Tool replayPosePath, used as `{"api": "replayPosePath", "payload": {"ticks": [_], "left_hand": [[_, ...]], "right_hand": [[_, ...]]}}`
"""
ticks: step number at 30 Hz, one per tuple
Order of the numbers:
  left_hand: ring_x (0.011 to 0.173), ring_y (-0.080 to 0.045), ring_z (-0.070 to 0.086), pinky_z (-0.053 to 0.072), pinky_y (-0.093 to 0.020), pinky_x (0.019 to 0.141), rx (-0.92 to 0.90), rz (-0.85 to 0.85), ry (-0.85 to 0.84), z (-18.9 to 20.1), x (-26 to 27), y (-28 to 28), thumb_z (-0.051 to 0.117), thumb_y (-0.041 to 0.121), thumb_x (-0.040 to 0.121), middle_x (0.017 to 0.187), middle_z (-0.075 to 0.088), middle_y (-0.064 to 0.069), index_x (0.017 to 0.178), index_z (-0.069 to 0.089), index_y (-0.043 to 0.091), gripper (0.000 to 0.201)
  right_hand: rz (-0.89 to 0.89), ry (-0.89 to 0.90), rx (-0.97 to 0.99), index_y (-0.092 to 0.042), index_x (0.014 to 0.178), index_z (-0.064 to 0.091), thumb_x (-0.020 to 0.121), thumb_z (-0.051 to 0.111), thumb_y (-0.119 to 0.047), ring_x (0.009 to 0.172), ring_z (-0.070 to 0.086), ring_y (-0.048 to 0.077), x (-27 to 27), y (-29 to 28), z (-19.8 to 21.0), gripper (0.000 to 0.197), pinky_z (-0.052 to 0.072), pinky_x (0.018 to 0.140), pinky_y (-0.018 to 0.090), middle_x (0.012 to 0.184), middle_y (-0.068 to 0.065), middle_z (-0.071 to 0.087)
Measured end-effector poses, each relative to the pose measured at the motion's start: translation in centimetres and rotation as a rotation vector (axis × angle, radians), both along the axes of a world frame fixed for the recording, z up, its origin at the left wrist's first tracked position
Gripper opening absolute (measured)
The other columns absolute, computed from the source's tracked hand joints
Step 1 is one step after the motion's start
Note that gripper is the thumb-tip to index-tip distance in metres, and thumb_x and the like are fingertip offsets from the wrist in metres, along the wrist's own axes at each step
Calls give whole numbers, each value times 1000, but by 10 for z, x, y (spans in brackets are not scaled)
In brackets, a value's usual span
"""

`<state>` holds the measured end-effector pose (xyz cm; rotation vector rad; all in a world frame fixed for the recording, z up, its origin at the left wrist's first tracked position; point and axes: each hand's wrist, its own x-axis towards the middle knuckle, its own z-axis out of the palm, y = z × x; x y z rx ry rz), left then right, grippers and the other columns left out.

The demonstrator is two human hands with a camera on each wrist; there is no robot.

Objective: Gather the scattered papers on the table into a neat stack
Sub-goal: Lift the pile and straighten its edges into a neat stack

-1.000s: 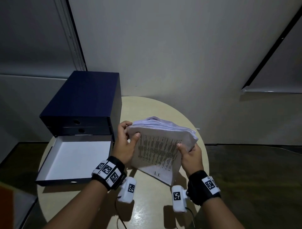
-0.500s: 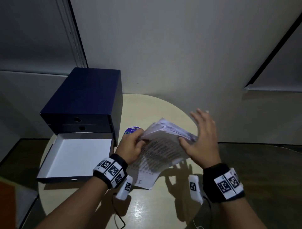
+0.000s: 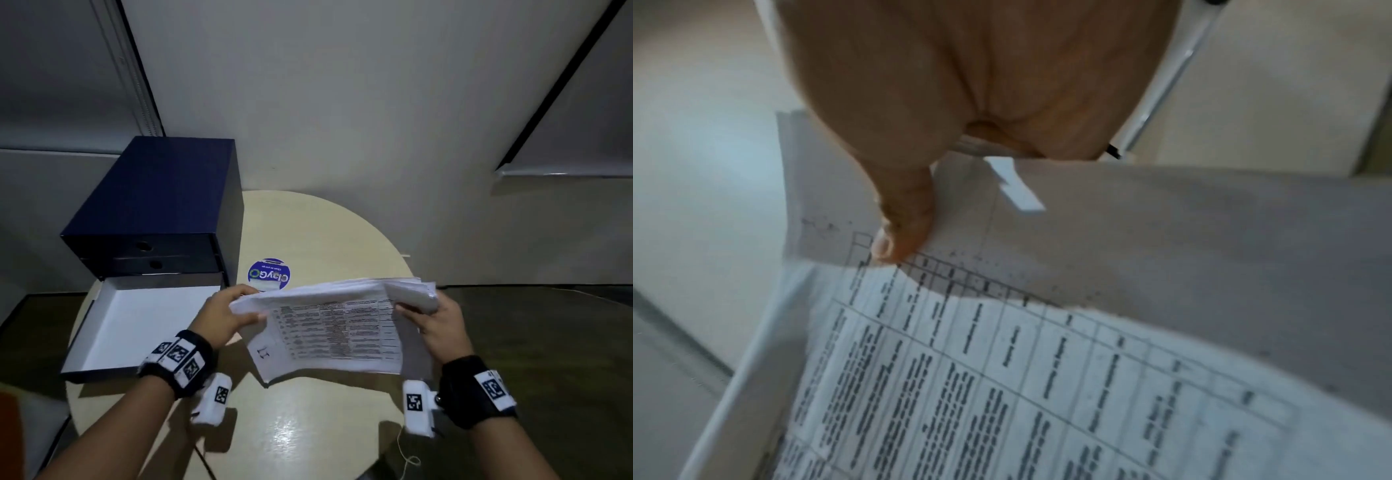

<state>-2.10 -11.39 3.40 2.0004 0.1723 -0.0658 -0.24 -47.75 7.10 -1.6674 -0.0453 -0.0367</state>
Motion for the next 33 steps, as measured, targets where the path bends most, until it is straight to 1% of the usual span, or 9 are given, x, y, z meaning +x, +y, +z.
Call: {"api": "replayPosePath", "payload": {"ticks": [3, 6, 10, 13, 15, 17, 21, 25, 33], "left_hand": [[87, -21, 68, 50, -26, 65, -276, 226, -58, -10, -10, -12, 74, 6, 81, 94, 73, -2, 99, 69, 15, 21], [94, -22, 64, 51, -22, 60, -303, 210, -28, -27, -21, -24, 68, 10, 88, 100, 68, -2, 108, 63, 16, 22], [100, -24, 63, 52, -30, 68, -343, 276, 39, -43, -24, -23, 64, 8, 91, 102, 68, -3, 107, 60, 23, 22], [103, -28, 64, 56, -43, 80, -319, 304, 41, -48, -23, -19, 63, 13, 92, 106, 69, -4, 116, 60, 22, 25], [98, -27, 64, 58, -39, 74, -407, 286, 4, -39, -28, -23, 66, 11, 90, 104, 70, -6, 116, 59, 16, 28], [86, -24, 63, 55, -26, 56, -546, 280, -17, -25, -32, -29, 68, 19, 83, 96, 68, -8, 111, 56, 11, 31], [76, -11, 55, 41, -27, 67, -429, 318, -150, -20, -22, -27, 62, 43, 80, 87, 62, 0, 94, 57, 12, 35], [74, -13, 52, 38, -29, 66, -368, 380, -150, -23, -15, -32, 61, 28, 94, 84, 60, 0, 86, 59, 12, 18], [76, -18, 51, 39, -31, 67, -297, 375, -139, -27, -20, -27, 56, 36, 93, 88, 60, -15, 86, 62, 17, 21]], "right_hand": [[-123, 97, 65, -15, 98, 70, 79, 76, 4, 84, 74, 15, -6, 12, -38, 28, 59, 70, 22, 88, -5, 79], [-149, 200, 62, -19, 102, 67, 83, 75, 2, 85, 71, 17, -22, 24, -73, 30, 58, 66, 21, 87, -3, 77], [-202, 257, 64, -27, 108, 67, 85, 73, 1, 98, 71, 25, -32, 30, -95, 36, 59, 84, 44, 98, 2, 76], [-231, 248, 54, -33, 101, 70, 86, 72, 1, 99, 70, 25, -33, 29, -93, 37, 59, 84, 46, 97, 0, 76], [-201, 218, 56, -30, 101, 67, 86, 72, 0, 96, 69, 26, -37, 29, -85, 34, 61, 74, 43, 97, 5, 73], [-210, 137, 67, -20, 102, 62, 84, 75, 0, 92, 64, 19, -38, 29, -73, 30, 58, 66, 25, 100, 6, 66], [-345, 3, 62, -8, 91, 64, 84, 78, -14, 81, 60, 16, -26, 36, -57, 16, 50, 70, 27, 89, 3, 65], [-424, -3, -17, -10, 77, 63, 89, 72, -14, 75, 57, 15, -23, 44, -55, 16, 46, 71, 31, 80, 1, 65], [-440, 41, -51, -23, 88, 62, 89, 68, -11, 86, 60, 19, -24, 38, -59, 14, 52, 78, 39, 92, 2, 66]]}}
